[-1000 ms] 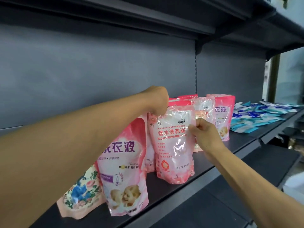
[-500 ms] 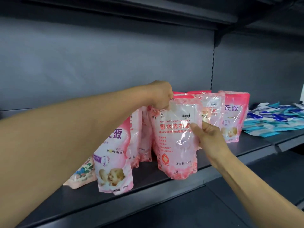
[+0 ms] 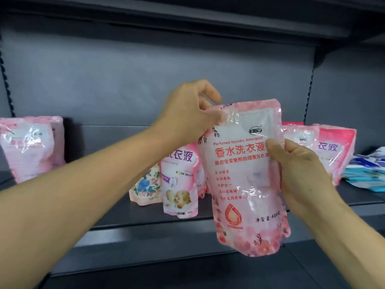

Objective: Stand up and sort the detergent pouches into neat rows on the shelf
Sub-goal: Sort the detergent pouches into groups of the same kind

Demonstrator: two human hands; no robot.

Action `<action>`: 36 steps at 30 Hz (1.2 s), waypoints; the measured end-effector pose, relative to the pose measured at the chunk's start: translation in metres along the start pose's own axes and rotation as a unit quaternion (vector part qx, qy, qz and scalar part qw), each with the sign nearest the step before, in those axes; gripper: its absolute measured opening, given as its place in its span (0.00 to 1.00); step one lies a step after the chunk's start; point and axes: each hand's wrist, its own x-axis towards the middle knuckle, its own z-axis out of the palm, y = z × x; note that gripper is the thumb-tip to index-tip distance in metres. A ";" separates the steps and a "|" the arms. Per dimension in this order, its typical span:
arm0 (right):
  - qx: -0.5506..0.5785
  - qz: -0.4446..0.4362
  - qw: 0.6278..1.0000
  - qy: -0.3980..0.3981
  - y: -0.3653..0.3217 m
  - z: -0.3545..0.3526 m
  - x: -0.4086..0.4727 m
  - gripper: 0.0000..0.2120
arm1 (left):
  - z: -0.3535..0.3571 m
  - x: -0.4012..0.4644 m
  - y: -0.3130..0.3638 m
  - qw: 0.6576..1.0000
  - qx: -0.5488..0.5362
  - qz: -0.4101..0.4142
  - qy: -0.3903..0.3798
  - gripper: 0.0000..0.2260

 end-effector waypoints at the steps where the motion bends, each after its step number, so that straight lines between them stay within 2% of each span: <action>1: 0.003 0.007 1.000 -0.010 -0.001 0.012 -0.002 0.11 | -0.012 -0.011 -0.006 0.999 -0.031 -0.029 0.023 0.13; 3: 0.004 0.021 0.999 -0.027 0.001 0.040 -0.004 0.11 | -0.036 -0.035 -0.019 0.989 -0.103 -0.092 0.058 0.20; 6: 0.036 0.041 0.997 -0.056 0.010 0.090 -0.003 0.10 | -0.070 -0.073 -0.040 0.959 -0.218 -0.170 0.058 0.17; 10: 0.063 0.072 0.992 -0.085 0.033 0.162 -0.002 0.10 | -0.117 -0.107 -0.079 0.948 -0.229 -0.219 0.033 0.10; 14: 0.074 0.104 0.986 -0.104 0.062 0.231 0.000 0.10 | -0.167 -0.128 -0.129 0.928 -0.235 -0.287 0.029 0.12; 18: 0.081 0.110 0.987 -0.083 0.094 0.296 0.008 0.09 | -0.202 -0.152 -0.185 0.921 -0.188 -0.342 -0.003 0.21; 21: 0.061 0.109 0.988 -0.093 0.116 0.339 0.018 0.10 | -0.220 -0.161 -0.217 0.923 -0.141 -0.359 0.012 0.27; 25: 0.023 0.102 0.989 -0.106 0.145 0.387 0.034 0.12 | -0.243 -0.158 -0.253 0.920 -0.070 -0.377 0.077 0.27; 29: 0.045 0.120 0.984 -0.122 0.172 0.420 0.047 0.13 | -0.265 -0.153 -0.289 0.916 0.007 -0.389 0.102 0.27; 36: 0.053 0.134 0.977 -0.158 0.210 0.454 0.064 0.12 | -0.289 -0.152 -0.333 0.907 0.040 -0.398 0.128 0.26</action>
